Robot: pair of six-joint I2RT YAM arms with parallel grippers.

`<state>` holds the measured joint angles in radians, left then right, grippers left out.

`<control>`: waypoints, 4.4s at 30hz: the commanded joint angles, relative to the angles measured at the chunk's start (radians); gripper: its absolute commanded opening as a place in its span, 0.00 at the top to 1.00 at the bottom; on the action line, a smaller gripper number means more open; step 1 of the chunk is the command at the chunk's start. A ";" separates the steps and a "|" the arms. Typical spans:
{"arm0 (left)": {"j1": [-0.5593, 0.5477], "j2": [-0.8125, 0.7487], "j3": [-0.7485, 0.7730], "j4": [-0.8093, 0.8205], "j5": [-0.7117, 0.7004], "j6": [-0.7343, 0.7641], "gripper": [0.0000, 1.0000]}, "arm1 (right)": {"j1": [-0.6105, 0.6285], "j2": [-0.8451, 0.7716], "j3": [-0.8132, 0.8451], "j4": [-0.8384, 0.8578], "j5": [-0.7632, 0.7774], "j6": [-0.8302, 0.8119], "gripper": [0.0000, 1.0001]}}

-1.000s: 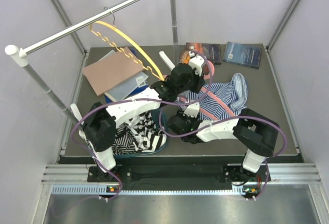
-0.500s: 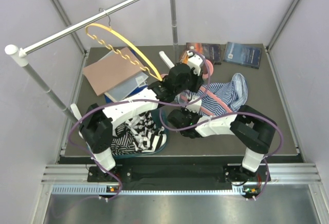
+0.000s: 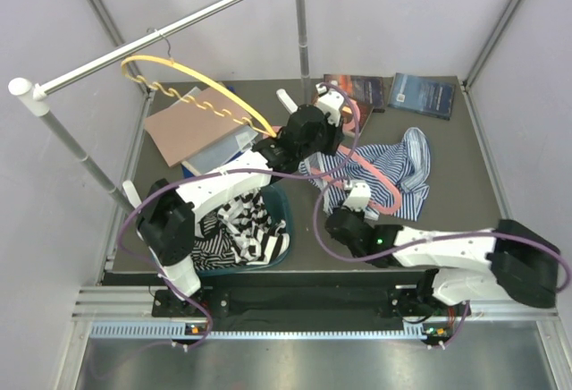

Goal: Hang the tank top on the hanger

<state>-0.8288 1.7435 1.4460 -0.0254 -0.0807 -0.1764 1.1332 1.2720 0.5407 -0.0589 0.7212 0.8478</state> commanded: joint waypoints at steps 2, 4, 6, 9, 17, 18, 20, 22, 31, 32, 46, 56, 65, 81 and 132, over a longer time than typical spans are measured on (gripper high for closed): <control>0.020 -0.073 -0.038 0.061 -0.024 0.025 1.00 | 0.014 -0.279 -0.097 -0.068 -0.123 -0.041 1.00; 0.025 -0.085 -0.047 0.074 -0.018 0.018 1.00 | 0.014 -0.374 -0.094 -0.169 -0.118 -0.039 1.00; 0.028 -0.096 -0.068 0.102 0.016 0.017 1.00 | 0.014 -0.454 -0.085 -0.270 -0.108 -0.038 1.00; 0.030 -0.114 -0.093 0.123 0.044 0.009 1.00 | 0.016 -0.558 -0.094 -0.362 -0.092 -0.033 1.00; 0.040 -0.180 -0.137 0.163 0.105 -0.035 1.00 | 0.008 -0.723 -0.130 -0.470 -0.036 0.033 1.00; 0.042 -0.190 -0.141 0.165 0.110 -0.038 1.00 | 0.008 -0.723 -0.127 -0.475 -0.037 0.034 1.00; 0.043 -0.220 -0.153 0.170 0.122 -0.040 1.00 | 0.010 -0.715 -0.120 -0.486 -0.032 0.039 1.00; 0.053 -0.248 -0.160 0.171 0.139 -0.034 1.00 | 0.008 -0.718 -0.111 -0.495 -0.035 0.037 1.00; 0.077 -0.308 -0.216 0.159 0.131 0.034 1.00 | 0.008 -0.829 0.005 -0.668 0.009 0.033 1.00; 0.079 -0.315 -0.226 0.165 0.125 0.032 1.00 | 0.008 -0.847 0.011 -0.696 0.014 0.034 1.00; 0.094 -0.368 -0.280 0.232 0.090 0.071 1.00 | 0.008 -0.885 0.202 -0.820 -0.049 0.023 1.00; 0.092 -0.346 -0.302 0.335 -0.016 0.101 1.00 | 0.008 -0.858 0.387 -0.921 -0.157 0.010 1.00; 0.092 -0.340 -0.302 0.395 -0.062 0.135 1.00 | 0.008 -0.836 0.482 -1.007 -0.186 0.000 1.00; 0.040 -0.303 -0.331 0.508 -0.202 0.167 1.00 | 0.008 -0.793 0.513 -0.891 -0.299 -0.018 1.00; -0.012 -0.368 -0.403 0.490 0.125 -0.025 1.00 | -0.280 -0.473 0.533 -0.512 -0.509 -0.400 1.00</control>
<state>-0.8288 1.3731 1.0138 0.4007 0.0216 -0.1989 0.9512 0.7834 1.0870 -0.7151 0.4141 0.5102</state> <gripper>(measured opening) 0.242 0.007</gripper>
